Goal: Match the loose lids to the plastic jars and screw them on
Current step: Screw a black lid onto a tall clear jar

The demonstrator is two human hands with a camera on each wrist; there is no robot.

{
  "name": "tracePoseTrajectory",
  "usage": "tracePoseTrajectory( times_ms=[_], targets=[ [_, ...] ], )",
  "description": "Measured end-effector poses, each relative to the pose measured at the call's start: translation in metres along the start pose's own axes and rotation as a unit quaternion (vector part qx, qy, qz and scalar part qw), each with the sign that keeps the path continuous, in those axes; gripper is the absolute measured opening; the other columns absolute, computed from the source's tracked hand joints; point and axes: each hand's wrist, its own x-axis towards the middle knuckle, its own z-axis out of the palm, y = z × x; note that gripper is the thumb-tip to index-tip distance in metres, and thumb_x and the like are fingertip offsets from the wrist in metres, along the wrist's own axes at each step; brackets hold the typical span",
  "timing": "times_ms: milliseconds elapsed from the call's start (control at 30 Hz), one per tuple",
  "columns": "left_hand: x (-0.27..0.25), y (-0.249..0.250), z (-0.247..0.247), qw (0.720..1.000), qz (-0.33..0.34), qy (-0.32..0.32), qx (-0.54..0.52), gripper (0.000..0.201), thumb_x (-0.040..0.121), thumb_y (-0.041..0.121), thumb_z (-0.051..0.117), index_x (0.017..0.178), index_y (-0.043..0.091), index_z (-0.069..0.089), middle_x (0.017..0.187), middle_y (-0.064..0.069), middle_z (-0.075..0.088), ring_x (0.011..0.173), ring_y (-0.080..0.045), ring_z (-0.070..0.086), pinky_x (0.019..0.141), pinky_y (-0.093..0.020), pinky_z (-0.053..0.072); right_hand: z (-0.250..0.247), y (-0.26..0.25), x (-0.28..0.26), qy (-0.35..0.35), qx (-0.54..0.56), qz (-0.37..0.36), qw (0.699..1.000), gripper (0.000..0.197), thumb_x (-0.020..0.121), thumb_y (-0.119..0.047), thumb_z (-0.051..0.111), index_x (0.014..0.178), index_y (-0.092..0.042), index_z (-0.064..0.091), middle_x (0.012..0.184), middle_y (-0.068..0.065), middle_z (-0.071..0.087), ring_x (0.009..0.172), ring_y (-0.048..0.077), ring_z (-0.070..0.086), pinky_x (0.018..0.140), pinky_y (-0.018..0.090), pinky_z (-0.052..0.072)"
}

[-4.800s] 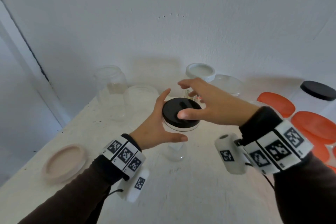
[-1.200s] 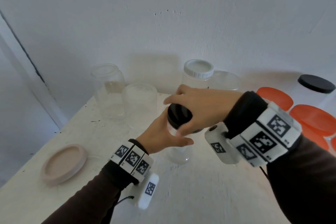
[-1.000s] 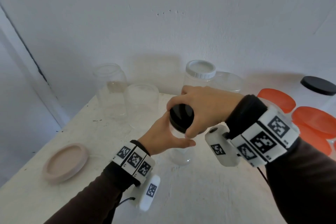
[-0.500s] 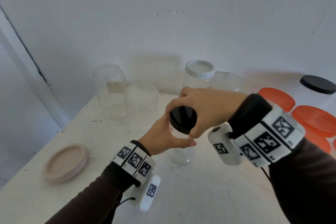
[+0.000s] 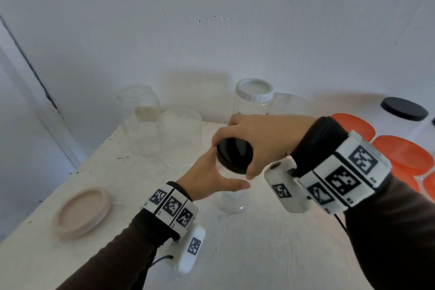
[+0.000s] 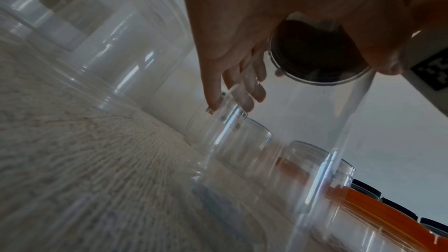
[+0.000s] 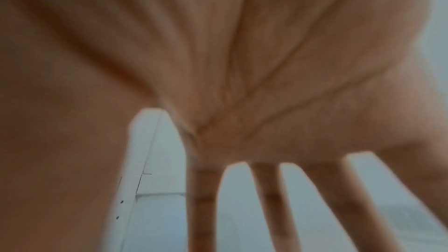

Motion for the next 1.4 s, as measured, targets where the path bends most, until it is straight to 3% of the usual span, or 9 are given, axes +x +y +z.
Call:
tracePoseTrajectory(
  times_ms=[233,333,433,567,667,867,1067,1233,1400],
  targets=[
    [0.000,-0.001,-0.001,0.999,-0.002,-0.003,-0.036,0.087,0.057,0.035,0.082,0.131,0.026,0.037,0.120,0.012,0.054,0.110,0.002,0.052,0.090,-0.018,0.045,0.014,-0.006,0.009,0.162,-0.040,0.067,0.984,0.062,0.074,-0.069,0.055,0.110,-0.019,0.054,0.076,-0.008,0.050,0.069,0.008,0.048,0.055,0.017,0.033],
    [0.000,-0.001,0.001,1.000,0.001,-0.001,-0.030,0.088,0.056,0.038,0.084,0.130,0.028,0.038,0.121,0.014,0.054,0.110,0.006,0.051,0.090,-0.016,0.044,0.014,-0.001,0.003,0.094,-0.025,0.056,0.994,0.068,0.077,-0.066,0.056,0.129,-0.025,0.043,0.107,-0.003,0.053,0.093,0.014,0.052,0.072,0.022,0.040],
    [0.001,0.000,0.002,1.000,0.012,0.009,-0.012,0.075,0.062,0.025,0.084,0.121,0.034,0.040,0.115,0.017,0.054,0.105,0.014,0.049,0.085,-0.006,0.041,0.006,0.005,-0.003,0.012,0.025,-0.006,1.000,0.076,0.075,-0.042,0.072,0.139,-0.037,0.030,0.130,-0.004,0.039,0.115,0.016,0.043,0.094,0.029,0.042],
    [0.001,-0.002,0.000,1.000,0.011,0.012,-0.025,0.079,0.063,0.024,0.085,0.127,0.028,0.040,0.118,0.015,0.056,0.108,0.006,0.052,0.087,-0.012,0.044,0.012,0.003,0.002,0.121,-0.010,0.012,0.992,0.064,0.074,-0.054,0.067,0.129,-0.030,0.045,0.102,-0.006,0.049,0.089,0.012,0.049,0.063,0.015,0.038],
    [0.001,-0.002,0.000,0.999,0.010,0.006,-0.040,0.075,0.063,0.022,0.084,0.125,0.028,0.042,0.115,0.013,0.058,0.106,0.002,0.055,0.086,-0.016,0.047,0.020,-0.003,0.005,0.175,-0.056,0.022,0.983,0.061,0.077,-0.062,0.058,0.122,-0.022,0.052,0.089,-0.005,0.051,0.078,0.012,0.050,0.055,0.014,0.034],
    [0.000,-0.002,0.001,0.999,0.022,0.005,-0.032,0.085,0.056,0.042,0.082,0.129,0.029,0.039,0.118,0.014,0.057,0.110,0.001,0.054,0.091,-0.022,0.048,0.015,0.005,0.002,0.091,-0.031,0.001,0.995,0.070,0.078,-0.063,0.056,0.138,-0.036,0.033,0.123,-0.004,0.043,0.106,0.015,0.048,0.083,0.025,0.041],
    [0.000,-0.002,0.000,0.999,0.022,0.003,-0.040,0.080,0.055,0.042,0.080,0.124,0.028,0.042,0.114,0.011,0.060,0.107,-0.005,0.058,0.091,-0.031,0.050,0.024,0.004,0.007,0.165,-0.026,-0.011,0.986,0.059,0.080,-0.060,0.055,0.132,-0.034,0.044,0.107,-0.005,0.050,0.087,0.011,0.047,0.066,0.019,0.036],
    [0.000,-0.003,0.000,0.999,0.018,0.012,-0.047,0.072,0.054,0.038,0.081,0.117,0.030,0.046,0.107,0.011,0.063,0.101,-0.005,0.062,0.084,-0.025,0.051,0.031,0.003,0.011,0.200,-0.028,0.005,0.979,0.058,0.080,-0.060,0.054,0.129,-0.031,0.048,0.100,-0.002,0.053,0.084,0.014,0.052,0.069,0.023,0.042],
    [0.003,-0.006,0.003,0.999,0.030,0.023,-0.032,0.069,0.062,0.025,0.084,0.119,0.026,0.044,0.107,0.013,0.059,0.097,0.002,0.058,0.078,-0.018,0.048,0.043,0.005,0.008,0.228,0.004,0.017,0.974,0.058,0.082,-0.058,0.051,0.134,-0.034,0.045,0.115,-0.002,0.054,0.098,0.016,0.052,0.082,0.028,0.047]
  ],
)
